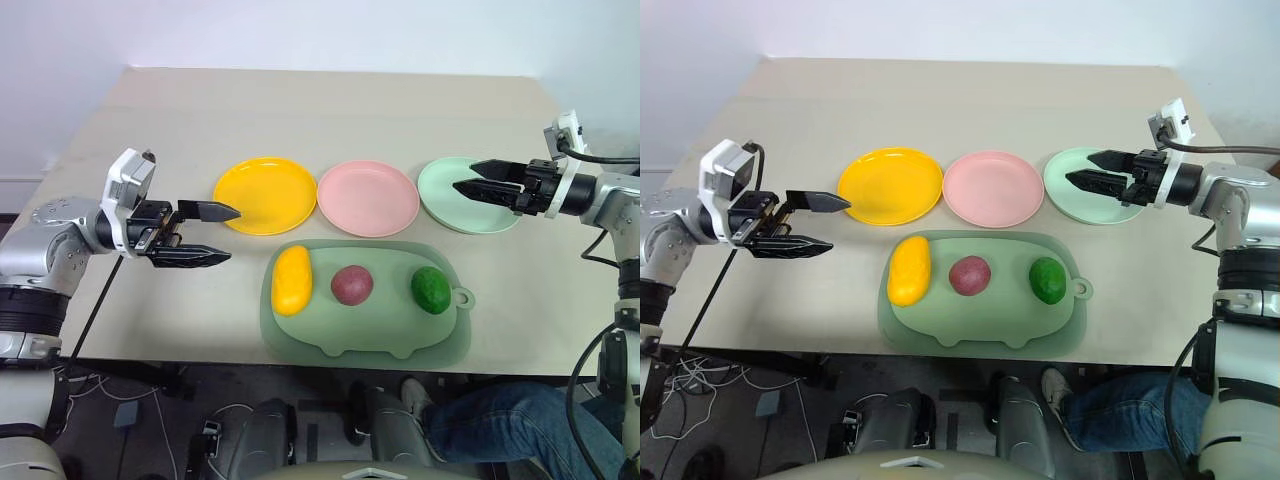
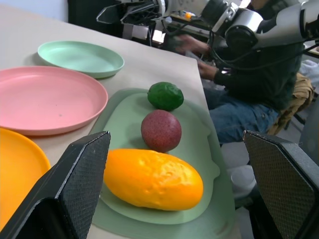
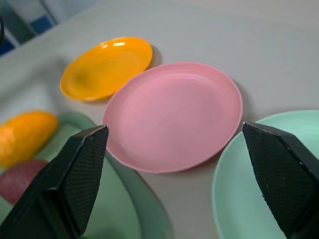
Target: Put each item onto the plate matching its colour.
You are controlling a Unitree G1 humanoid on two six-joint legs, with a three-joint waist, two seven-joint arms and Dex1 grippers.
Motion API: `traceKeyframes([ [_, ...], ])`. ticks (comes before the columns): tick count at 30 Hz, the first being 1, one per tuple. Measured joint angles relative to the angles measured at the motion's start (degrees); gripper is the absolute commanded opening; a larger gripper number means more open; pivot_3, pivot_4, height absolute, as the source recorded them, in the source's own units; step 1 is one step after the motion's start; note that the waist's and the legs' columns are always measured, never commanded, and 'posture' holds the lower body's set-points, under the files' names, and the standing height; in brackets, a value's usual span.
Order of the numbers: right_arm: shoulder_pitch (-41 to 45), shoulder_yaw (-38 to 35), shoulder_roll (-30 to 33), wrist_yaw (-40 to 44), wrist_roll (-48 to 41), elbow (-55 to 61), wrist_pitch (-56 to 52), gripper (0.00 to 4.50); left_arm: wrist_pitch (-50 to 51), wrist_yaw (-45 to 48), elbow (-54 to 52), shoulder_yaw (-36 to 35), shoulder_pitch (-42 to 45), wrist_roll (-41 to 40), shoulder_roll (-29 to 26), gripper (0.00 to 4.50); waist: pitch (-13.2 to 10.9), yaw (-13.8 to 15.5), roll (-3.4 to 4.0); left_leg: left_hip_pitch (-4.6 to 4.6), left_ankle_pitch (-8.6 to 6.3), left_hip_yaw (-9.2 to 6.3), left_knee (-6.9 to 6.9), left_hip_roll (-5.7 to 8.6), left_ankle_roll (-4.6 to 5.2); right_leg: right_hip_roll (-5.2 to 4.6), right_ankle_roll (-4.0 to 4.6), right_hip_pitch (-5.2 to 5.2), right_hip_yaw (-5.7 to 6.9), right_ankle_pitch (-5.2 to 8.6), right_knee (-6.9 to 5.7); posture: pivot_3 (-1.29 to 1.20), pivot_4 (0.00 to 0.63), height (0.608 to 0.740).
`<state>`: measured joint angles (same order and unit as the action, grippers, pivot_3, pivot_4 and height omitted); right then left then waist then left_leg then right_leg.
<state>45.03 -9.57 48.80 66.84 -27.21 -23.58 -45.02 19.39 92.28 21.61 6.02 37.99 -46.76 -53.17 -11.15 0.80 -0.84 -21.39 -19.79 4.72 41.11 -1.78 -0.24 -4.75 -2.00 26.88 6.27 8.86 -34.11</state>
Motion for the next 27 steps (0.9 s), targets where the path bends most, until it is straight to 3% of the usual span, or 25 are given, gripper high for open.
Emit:
traceKeyframes([
  [7,-8.6,-9.0,-0.7,-12.8,-9.4,21.0,-24.2,4.50,-1.4,0.0,2.4,1.7,0.8,0.0,1.5,4.47,0.0,0.0,-0.01,0.00,-0.04,-0.02,0.00,-0.01,0.08,0.00,0.00,0.00,0.00,0.00,-0.01,0.00,0.150,0.740],
  [11,-13.2,-16.2,-6.7,-22.9,-14.8,37.7,-38.1,4.50,-2.5,0.0,3.4,2.6,1.1,0.0,2.1,4.47,0.0,-0.1,-0.02,0.00,-0.08,-0.06,0.01,-0.01,0.14,0.00,0.00,0.01,-0.01,0.00,-0.02,0.00,0.150,0.740],
  [14,-13.0,-19.7,-8.0,-29.7,-17.0,43.3,-45.2,4.50,-2.7,0.0,3.7,3.5,1.3,0.0,2.2,4.47,0.0,-0.1,-0.02,0.00,-0.10,-0.10,-0.01,-0.01,0.18,0.00,0.00,0.01,-0.01,0.00,-0.01,0.00,0.150,0.740],
  [22,-17.8,-18.9,-3.8,-43.9,-28.0,50.2,-47.1,4.50,-3.0,0.0,4.7,4.4,2.0,-0.1,2.1,4.47,0.0,-0.1,-0.05,0.00,-0.15,-0.12,-0.03,0.01,0.27,-0.02,0.01,0.00,-0.01,0.01,0.02,0.00,0.150,0.740],
  [27,-20.3,-18.5,-6.8,-52.2,-33.0,52.1,-47.1,4.50,-3.6,0.0,5.3,4.5,2.4,-0.1,2.1,4.47,0.0,-0.2,-0.06,0.01,-0.15,-0.12,-0.04,-0.01,0.27,0.02,0.01,0.00,-0.03,0.01,0.02,0.00,0.150,0.740],
])
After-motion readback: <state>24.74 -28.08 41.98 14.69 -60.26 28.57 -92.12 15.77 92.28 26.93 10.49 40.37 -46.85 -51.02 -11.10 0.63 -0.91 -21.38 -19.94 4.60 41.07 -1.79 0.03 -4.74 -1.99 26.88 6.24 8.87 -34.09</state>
